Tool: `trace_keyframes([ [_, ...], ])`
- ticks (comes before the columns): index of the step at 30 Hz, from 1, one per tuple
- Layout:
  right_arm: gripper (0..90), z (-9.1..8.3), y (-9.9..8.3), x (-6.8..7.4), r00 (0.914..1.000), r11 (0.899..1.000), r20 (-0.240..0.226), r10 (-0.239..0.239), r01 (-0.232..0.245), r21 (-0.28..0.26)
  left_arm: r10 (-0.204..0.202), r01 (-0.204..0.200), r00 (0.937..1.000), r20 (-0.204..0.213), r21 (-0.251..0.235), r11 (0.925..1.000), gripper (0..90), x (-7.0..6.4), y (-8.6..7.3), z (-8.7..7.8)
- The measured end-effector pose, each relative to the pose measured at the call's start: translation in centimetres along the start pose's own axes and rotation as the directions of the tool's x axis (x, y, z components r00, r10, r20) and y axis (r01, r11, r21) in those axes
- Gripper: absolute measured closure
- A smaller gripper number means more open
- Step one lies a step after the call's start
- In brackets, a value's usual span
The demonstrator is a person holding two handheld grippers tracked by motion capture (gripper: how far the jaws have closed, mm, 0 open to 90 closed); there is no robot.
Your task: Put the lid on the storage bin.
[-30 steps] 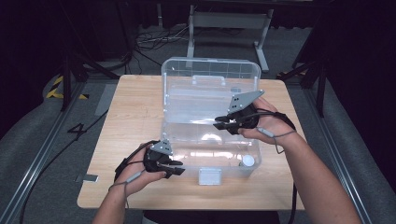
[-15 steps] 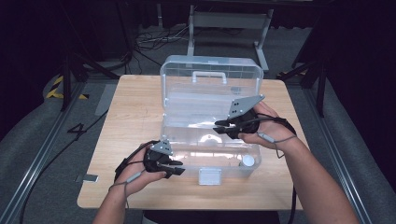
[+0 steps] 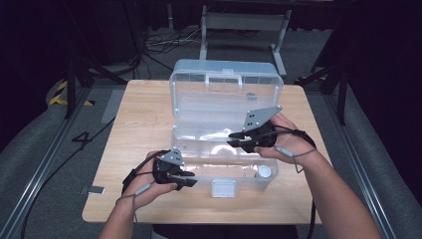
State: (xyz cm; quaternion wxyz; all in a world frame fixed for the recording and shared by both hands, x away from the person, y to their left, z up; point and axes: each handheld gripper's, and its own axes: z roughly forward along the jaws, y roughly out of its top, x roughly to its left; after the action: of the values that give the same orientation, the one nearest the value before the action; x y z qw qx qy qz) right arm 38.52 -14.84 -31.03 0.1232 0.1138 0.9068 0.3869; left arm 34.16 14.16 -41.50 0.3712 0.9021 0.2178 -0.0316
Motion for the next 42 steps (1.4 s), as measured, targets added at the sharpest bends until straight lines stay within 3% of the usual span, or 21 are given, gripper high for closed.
trace_keyframes([
  [30,74.0,0.2,-0.6,1.8,0.9985,0.998,-0.041,-0.035,0.037,0.046,-0.003,0.003,1.0000,0.007,0.002,1.0000,71.8,0.1,0.1,0.0],
  [42,68.4,0.3,-0.9,2.2,0.9982,0.998,-0.040,-0.045,0.047,0.033,0.003,-0.003,1.0000,0.001,-0.001,1.0000,71.5,0.0,0.0,0.0],
])
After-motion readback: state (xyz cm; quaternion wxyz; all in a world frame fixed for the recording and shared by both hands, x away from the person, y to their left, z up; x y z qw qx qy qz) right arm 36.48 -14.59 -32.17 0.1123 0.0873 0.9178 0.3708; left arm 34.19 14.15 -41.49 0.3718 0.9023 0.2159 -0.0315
